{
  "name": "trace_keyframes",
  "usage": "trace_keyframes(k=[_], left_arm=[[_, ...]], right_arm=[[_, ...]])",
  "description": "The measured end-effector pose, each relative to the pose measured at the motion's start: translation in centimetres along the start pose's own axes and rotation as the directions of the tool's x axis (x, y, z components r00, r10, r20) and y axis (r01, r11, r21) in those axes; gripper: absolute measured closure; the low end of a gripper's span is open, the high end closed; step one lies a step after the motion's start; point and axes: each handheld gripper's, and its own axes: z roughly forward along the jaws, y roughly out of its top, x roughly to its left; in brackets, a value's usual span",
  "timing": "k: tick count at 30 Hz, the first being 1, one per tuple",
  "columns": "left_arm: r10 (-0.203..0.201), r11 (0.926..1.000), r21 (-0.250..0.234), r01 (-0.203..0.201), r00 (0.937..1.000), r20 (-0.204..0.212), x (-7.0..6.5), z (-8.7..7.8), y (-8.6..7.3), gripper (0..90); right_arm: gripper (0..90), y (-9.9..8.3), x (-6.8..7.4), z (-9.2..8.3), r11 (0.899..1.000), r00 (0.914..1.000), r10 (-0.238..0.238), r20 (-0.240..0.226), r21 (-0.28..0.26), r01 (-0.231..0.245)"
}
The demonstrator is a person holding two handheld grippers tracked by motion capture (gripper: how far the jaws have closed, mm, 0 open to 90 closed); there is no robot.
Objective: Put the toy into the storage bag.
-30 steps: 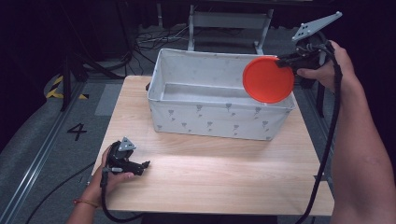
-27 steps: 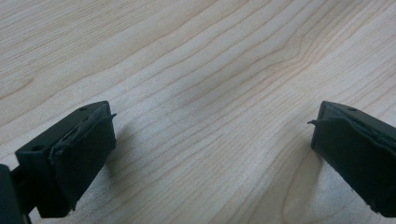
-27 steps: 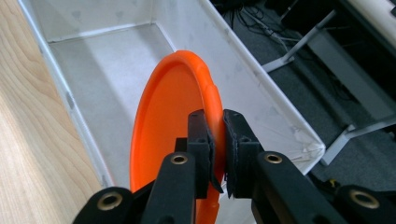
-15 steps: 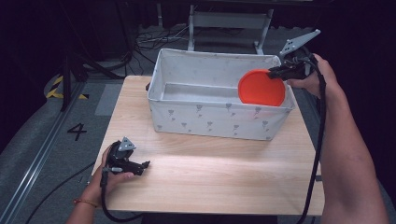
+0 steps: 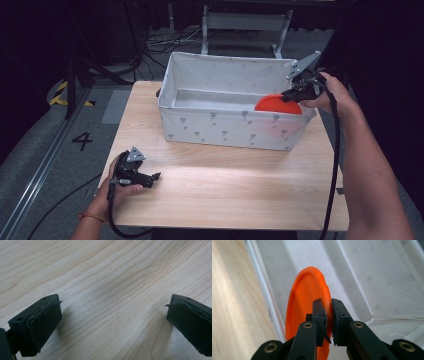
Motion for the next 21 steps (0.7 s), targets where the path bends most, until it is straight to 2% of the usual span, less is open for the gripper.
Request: trace_keyframes(k=[5, 9, 14, 19, 21], left_arm=[[0.001, 1.0000, 0.001, -0.001, 1.0000, 0.002, 0.0, 0.0, 0.0, 0.2], [0.000, 1.0000, 0.001, 0.000, 1.0000, 0.003, 0.0, 0.0, 0.0, 0.2], [0.000, 1.0000, 0.001, 0.000, 1.0000, 0.002, 0.0, 0.0, 0.0, 0.2], [0.000, 1.0000, 0.001, 0.000, 1.0000, 0.003, 0.0, 0.0, 0.0, 0.2], [0.001, 1.0000, 0.001, -0.001, 1.0000, 0.002, 0.0, 0.0, 0.0, 0.2]], right_arm=[[82.2, 0.1, 0.2, 0.5, 0.999, 0.9997, -0.019, -0.015, 0.041, 0.020], [81.8, 0.5, 0.5, 1.2, 0.996, 0.9975, -0.046, -0.054, 0.078, 0.050], [81.6, 1.1, 0.8, 2.4, 0.986, 0.9939, -0.071, -0.084, 0.141, 0.083], [81.3, 1.4, 1.0, 3.2, 0.981, 0.9912, -0.074, -0.110, 0.173, 0.092], [81.1, 1.6, 1.0, 3.6, 0.975, 0.9893, -0.075, -0.125, 0.200, 0.099]])
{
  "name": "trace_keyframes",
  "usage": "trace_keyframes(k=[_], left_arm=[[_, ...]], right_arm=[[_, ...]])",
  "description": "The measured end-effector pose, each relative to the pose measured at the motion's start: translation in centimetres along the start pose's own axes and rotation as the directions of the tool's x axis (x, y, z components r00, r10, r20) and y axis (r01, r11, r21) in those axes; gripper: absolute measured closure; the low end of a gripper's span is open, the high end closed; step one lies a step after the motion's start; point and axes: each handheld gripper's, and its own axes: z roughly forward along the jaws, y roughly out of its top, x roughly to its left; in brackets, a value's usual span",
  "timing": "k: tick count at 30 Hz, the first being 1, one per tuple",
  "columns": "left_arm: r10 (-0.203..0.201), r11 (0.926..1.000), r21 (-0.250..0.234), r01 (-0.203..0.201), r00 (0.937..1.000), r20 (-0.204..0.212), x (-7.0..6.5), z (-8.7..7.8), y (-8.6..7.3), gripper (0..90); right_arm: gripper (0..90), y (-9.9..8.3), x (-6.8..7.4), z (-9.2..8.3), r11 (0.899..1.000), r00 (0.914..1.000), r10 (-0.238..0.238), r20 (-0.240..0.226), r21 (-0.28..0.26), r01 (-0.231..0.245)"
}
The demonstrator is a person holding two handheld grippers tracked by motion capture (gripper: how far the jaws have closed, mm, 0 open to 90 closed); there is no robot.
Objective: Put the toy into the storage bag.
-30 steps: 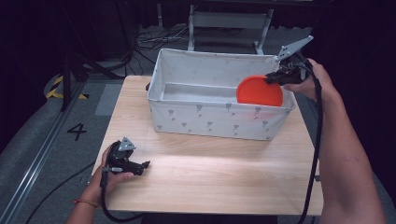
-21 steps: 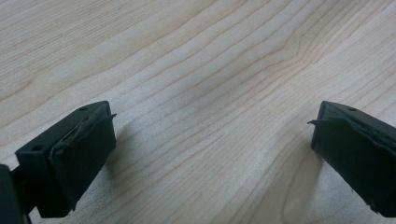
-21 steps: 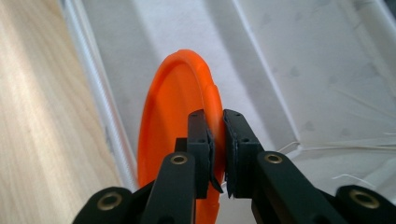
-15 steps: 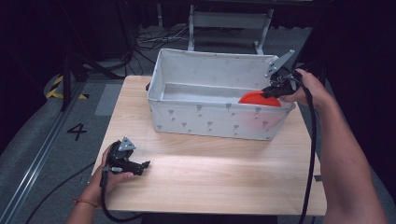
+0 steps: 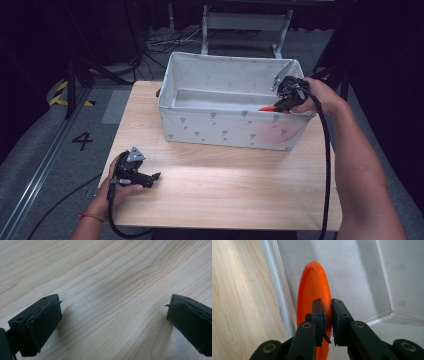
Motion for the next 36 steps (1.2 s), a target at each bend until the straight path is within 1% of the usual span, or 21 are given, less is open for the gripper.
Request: trace_keyframes(k=[4, 6, 8, 11, 14, 16, 17, 18, 19, 22, 23, 25, 26, 27, 28, 30, 31, 32, 33, 34, 36], left_arm=[[-0.001, 1.0000, 0.000, 0.001, 1.0000, 0.001, 0.0, 0.0, 0.0, 0.2], [0.001, 1.0000, -0.001, -0.001, 1.0000, -0.001, 0.0, 0.0, 0.0, 0.2], [-0.001, 1.0000, -0.001, 0.001, 1.0000, 0.000, 0.0, 0.0, 0.0, 0.2], [-0.001, 1.0000, 0.000, 0.001, 1.0000, 0.000, 0.0, 0.0, 0.0, 0.2], [-0.001, 1.0000, 0.000, 0.001, 1.0000, 0.001, 0.0, 0.0, 0.0, 0.2], [-0.001, 1.0000, 0.000, 0.001, 1.0000, 0.000, 0.0, 0.0, 0.0, 0.2], [-0.001, 1.0000, 0.000, 0.001, 1.0000, 0.001, 0.0, 0.0, 0.0, 0.2], [-0.001, 1.0000, 0.000, 0.001, 1.0000, 0.001, 0.0, 0.0, 0.0, 0.2], [0.001, 1.0000, -0.001, -0.001, 1.0000, 0.000, 0.0, 0.0, 0.0, 0.2], [0.000, 1.0000, 0.000, 0.000, 1.0000, 0.000, 0.0, 0.0, 0.0, 0.2], [0.001, 1.0000, -0.001, -0.001, 1.0000, -0.001, 0.0, 0.0, 0.0, 0.2], [0.000, 1.0000, 0.000, 0.000, 1.0000, 0.000, 0.0, 0.0, 0.0, 0.2], [-0.001, 1.0000, 0.000, 0.001, 1.0000, 0.000, 0.0, 0.0, 0.0, 0.2], [0.000, 1.0000, -0.001, 0.000, 1.0000, -0.002, 0.0, 0.0, 0.0, 0.2], [-0.006, 1.0000, 0.001, 0.006, 1.0000, 0.001, 0.0, 0.0, 0.0, 0.2], [0.000, 1.0000, -0.002, 0.000, 1.0000, -0.003, 0.0, 0.0, 0.0, 0.3], [0.000, 1.0000, -0.001, 0.000, 1.0000, -0.002, 0.0, 0.0, 0.0, 0.2], [0.000, 1.0000, -0.001, 0.000, 1.0000, -0.002, 0.0, 0.0, 0.0, 0.2], [0.000, 1.0000, 0.000, 0.000, 1.0000, 0.001, 0.0, 0.0, 0.0, 0.2], [0.002, 1.0000, -0.001, -0.002, 1.0000, 0.000, 0.0, 0.0, 0.0, 0.2], [0.000, 1.0000, 0.000, 0.000, 1.0000, 0.001, 0.0, 0.0, 0.0, 0.2]], right_arm=[[80.7, 0.3, 0.0, 0.4, 0.999, 0.9999, -0.012, -0.011, 0.029, 0.013], [80.4, 0.5, 0.1, 0.5, 0.999, 0.9998, -0.009, -0.017, 0.032, 0.009], [80.2, 0.6, 0.3, 0.8, 0.998, 0.9992, -0.024, -0.033, 0.052, 0.026], [79.8, 0.8, 0.4, 1.1, 0.997, 0.9988, -0.029, -0.039, 0.076, 0.032], [78.0, 0.8, 0.3, 1.2, 0.996, 0.9990, -0.017, -0.041, 0.088, 0.021], [74.5, 0.8, 0.2, 1.0, 0.996, 0.9995, -0.009, -0.031, 0.083, 0.011], [71.1, 0.7, 0.2, 1.0, 0.997, 0.9998, -0.006, -0.021, 0.080, 0.008], [71.1, 0.7, 0.2, 1.0, 0.997, 0.9998, -0.006, -0.021, 0.080, 0.008], [69.5, 0.7, 0.2, 0.9, 0.997, 0.9999, -0.001, -0.010, 0.082, 0.002], [61.9, 0.6, 0.1, 0.7, 0.998, 0.9999, 0.005, 0.015, 0.065, -0.006], [60.1, 0.5, 0.2, 0.6, 0.998, 0.9997, 0.019, 0.015, 0.055, -0.020], [54.6, 0.3, 0.2, 0.1, 1.000, 0.9993, 0.024, 0.029, -0.002, -0.024], [51.4, 0.2, 0.1, -0.2, 0.999, 0.9986, 0.043, 0.032, -0.024, -0.042], [49.3, 0.0, 0.1, -0.3, 0.998, 0.9979, 0.051, 0.040, -0.044, -0.050], [45.0, -0.3, 0.0, -0.6, 0.996, 0.9962, 0.060, 0.063, -0.074, -0.056], [39.2, -0.4, 0.1, -1.2, 0.993, 0.9930, 0.081, 0.086, -0.093, -0.073], [38.7, -0.5, 0.2, -1.6, 0.989, 0.9913, 0.088, 0.098, -0.126, -0.075], [38.7, -0.5, 0.2, -1.6, 0.989, 0.9913, 0.088, 0.098, -0.126, -0.075], [37.5, -0.6, 0.4, -2.0, 0.983, 0.9903, 0.095, 0.102, -0.164, -0.078], [35.2, -0.7, 0.5, -2.4, 0.972, 0.9868, 0.114, 0.114, -0.216, -0.088], [32.2, -0.9, 0.5, -2.8, 0.958, 0.9798, 0.151, 0.131, -0.262, -0.112]])
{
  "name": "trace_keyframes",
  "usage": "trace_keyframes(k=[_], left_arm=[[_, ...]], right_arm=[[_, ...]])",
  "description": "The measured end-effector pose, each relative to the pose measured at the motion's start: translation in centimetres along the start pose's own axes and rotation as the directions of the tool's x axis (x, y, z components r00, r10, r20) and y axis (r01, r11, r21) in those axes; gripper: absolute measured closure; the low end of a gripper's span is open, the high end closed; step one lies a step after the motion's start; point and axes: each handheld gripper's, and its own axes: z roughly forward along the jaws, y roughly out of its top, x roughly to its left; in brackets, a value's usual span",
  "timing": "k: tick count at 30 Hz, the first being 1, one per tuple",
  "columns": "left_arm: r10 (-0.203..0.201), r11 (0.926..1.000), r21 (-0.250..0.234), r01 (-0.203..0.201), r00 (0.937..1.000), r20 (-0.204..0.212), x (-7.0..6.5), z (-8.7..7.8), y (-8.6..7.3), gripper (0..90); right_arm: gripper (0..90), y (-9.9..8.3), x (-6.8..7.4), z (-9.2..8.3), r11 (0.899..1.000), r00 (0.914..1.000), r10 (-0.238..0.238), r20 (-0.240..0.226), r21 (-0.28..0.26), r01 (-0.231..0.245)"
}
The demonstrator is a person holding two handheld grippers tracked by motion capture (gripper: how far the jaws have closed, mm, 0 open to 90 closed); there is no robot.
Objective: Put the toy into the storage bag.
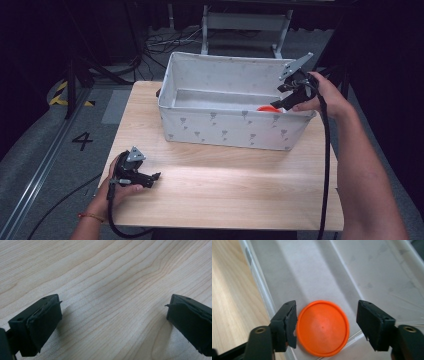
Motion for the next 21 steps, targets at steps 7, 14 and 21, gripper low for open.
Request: trace_keyframes(k=[7, 14, 21], left_arm=[[-0.005, 1.0000, 0.000, 0.005, 1.0000, 0.000, 0.0, 0.0, 0.0, 0.2], [0.001, 1.0000, 0.000, -0.001, 1.0000, -0.003, 0.0, 0.0, 0.0, 0.2], [0.000, 1.0000, -0.001, 0.000, 1.0000, -0.004, 0.0, 0.0, 0.0, 0.2]], right_arm=[[26.8, 0.2, 0.8, -2.4, 0.993, 0.9931, 0.059, 0.101, -0.104, -0.048], [27.3, -0.6, 1.7, -4.6, 0.972, 0.9800, 0.145, 0.136, -0.206, -0.115], [27.4, -1.1, 3.0, -6.0, 0.960, 0.9733, 0.177, 0.146, -0.242, -0.139]])
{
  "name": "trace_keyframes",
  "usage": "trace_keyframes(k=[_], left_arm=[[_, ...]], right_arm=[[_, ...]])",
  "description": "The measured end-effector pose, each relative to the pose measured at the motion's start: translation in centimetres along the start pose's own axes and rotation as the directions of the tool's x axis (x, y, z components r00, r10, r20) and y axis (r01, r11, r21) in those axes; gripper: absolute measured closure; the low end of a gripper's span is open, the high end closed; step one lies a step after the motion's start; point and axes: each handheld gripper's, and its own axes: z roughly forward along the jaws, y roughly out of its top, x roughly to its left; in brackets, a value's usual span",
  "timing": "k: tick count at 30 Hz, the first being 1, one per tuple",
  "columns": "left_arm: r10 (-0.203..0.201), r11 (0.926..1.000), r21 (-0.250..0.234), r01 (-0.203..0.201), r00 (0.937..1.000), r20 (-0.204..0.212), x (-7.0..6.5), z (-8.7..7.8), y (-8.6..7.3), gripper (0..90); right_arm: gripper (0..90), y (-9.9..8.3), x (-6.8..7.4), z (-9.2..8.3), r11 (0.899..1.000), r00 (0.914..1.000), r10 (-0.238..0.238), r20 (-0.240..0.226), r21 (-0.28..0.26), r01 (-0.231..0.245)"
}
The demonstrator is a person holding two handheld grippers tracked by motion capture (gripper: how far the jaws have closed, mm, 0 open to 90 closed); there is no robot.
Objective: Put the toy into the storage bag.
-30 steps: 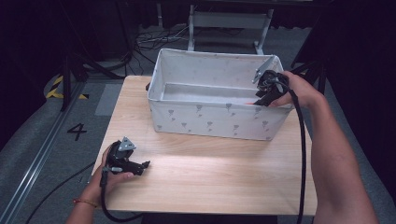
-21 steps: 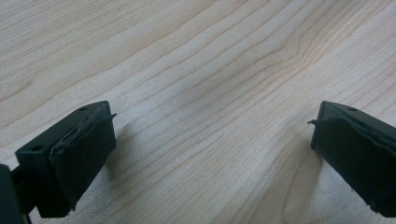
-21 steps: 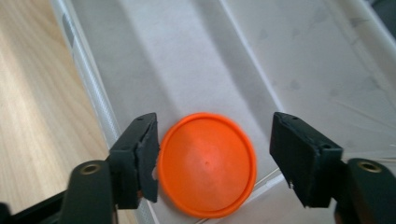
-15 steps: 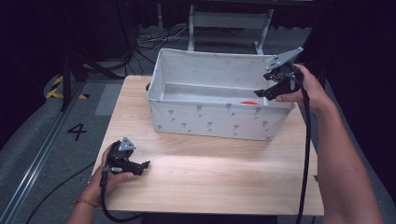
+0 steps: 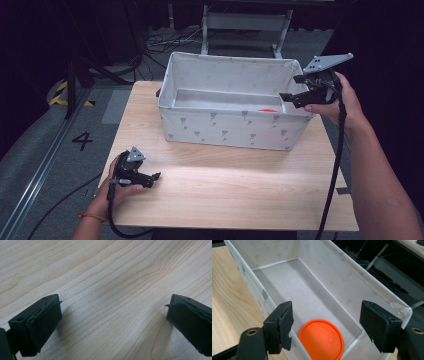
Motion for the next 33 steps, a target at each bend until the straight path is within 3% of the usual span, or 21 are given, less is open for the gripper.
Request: trace_keyframes(k=[6, 15, 22, 33], left_arm=[[-0.001, 1.0000, 0.001, 0.001, 1.0000, 0.001, 0.0, 0.0, 0.0, 0.2], [-0.002, 1.0000, 0.001, 0.002, 1.0000, 0.002, 0.0, 0.0, 0.0, 0.2], [-0.001, 1.0000, 0.000, 0.001, 1.0000, -0.001, 0.0, 0.0, 0.0, 0.2], [-0.004, 1.0000, -0.001, 0.004, 1.0000, -0.001, 0.0, 0.0, 0.0, 0.2]], right_arm=[[27.4, -1.0, 1.3, -1.3, 1.000, 0.9999, -0.001, 0.012, -0.004, 0.001], [26.6, -3.5, 2.2, -2.6, 1.000, 0.9985, 0.017, 0.051, -0.004, -0.017], [26.3, -5.8, 3.1, -4.6, 0.998, 0.9984, 0.033, 0.047, -0.051, -0.031], [27.0, -9.4, 5.0, -4.9, 0.999, 0.9965, 0.014, 0.083, -0.032, -0.011]])
